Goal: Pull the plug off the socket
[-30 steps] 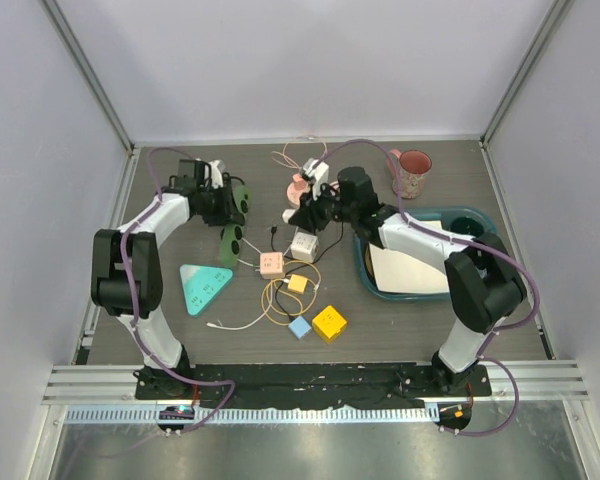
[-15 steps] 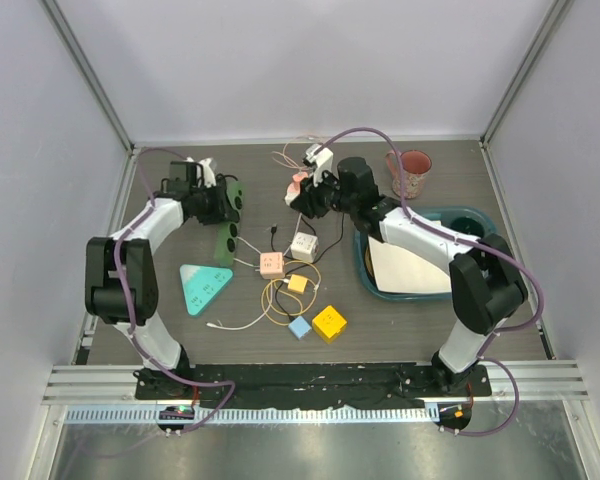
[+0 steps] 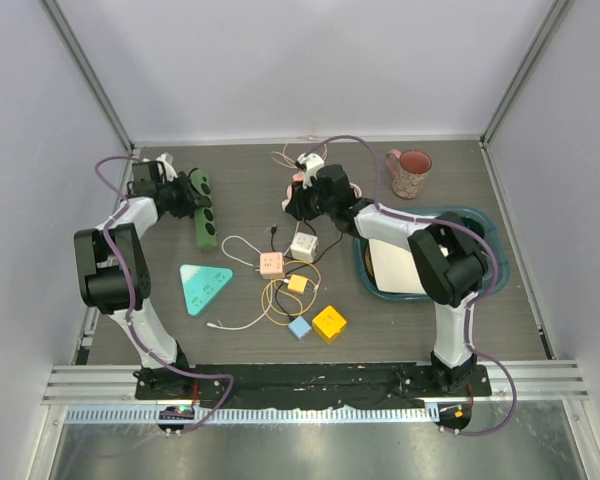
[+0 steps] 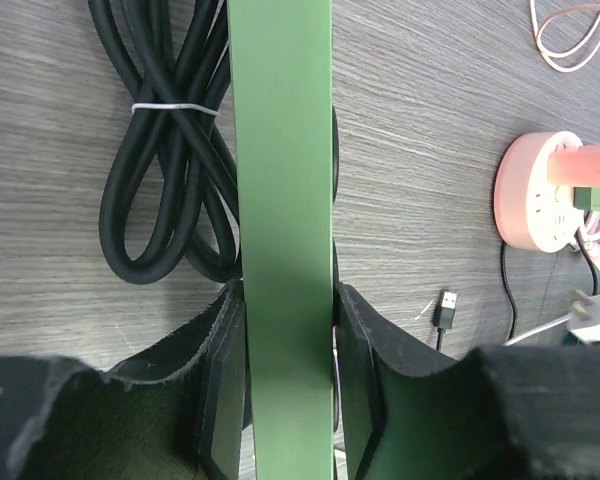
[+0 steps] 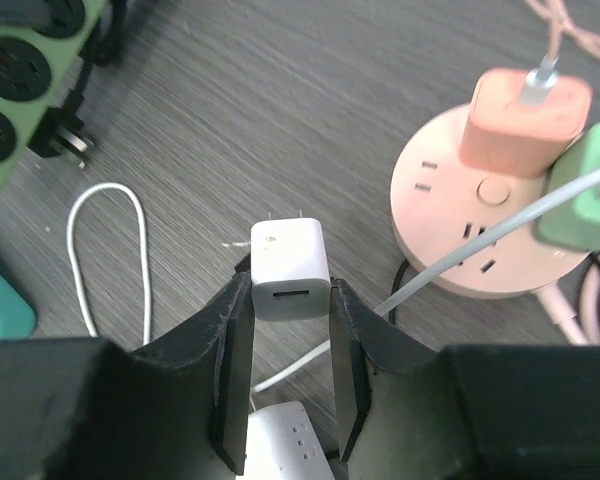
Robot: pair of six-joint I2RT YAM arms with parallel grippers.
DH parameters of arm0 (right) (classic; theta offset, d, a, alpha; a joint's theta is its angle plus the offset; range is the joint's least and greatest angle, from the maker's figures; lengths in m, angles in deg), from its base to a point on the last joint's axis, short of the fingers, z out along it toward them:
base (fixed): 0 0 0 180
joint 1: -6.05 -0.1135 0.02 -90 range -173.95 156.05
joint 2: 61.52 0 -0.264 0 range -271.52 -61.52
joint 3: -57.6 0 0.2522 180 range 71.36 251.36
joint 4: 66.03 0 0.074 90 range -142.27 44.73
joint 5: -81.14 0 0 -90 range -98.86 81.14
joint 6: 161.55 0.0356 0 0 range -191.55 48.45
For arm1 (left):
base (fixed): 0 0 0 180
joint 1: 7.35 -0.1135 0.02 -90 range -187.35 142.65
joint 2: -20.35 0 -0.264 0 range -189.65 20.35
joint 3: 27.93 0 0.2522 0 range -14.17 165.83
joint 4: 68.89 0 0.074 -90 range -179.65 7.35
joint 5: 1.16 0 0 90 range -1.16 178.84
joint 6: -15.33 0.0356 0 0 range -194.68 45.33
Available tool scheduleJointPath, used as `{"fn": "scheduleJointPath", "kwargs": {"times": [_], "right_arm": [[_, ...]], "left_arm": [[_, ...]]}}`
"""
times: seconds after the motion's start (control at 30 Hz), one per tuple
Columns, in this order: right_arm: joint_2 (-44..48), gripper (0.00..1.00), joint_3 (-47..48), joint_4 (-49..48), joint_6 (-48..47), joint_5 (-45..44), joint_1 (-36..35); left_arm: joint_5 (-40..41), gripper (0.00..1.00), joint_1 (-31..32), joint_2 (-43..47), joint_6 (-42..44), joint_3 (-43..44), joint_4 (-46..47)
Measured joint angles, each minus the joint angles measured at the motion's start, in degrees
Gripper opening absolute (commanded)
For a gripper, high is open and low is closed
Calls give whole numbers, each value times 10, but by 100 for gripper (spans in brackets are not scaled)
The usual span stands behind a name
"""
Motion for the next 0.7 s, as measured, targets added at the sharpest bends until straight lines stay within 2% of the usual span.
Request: {"fn": "scheduleJointPath", "kwargs": {"times": [0.07,0.27,0.43,0.47,0.6,0.7], "right_arm": [[-13,1,0,0,2,-7,-5],[-32,3,3,-16,2,-19,-24],[-70,5,44,-18,-2,-35,-41],[-82,5,57,-15,-4,-41,-47],[-113,8,94,4,-14,-69,-66],[-132,11,117,17,-16,-84,-74]], "left_arm": [[0,6,3,-3,-3,0,9],[-3,28,-4,-7,-2,0,20],[-21,38,-4,-24,-4,6,31],[-20,47,-3,-27,-4,10,30],[3,62,-4,-33,-3,20,26],[31,68,-7,-32,-1,25,20]]}}
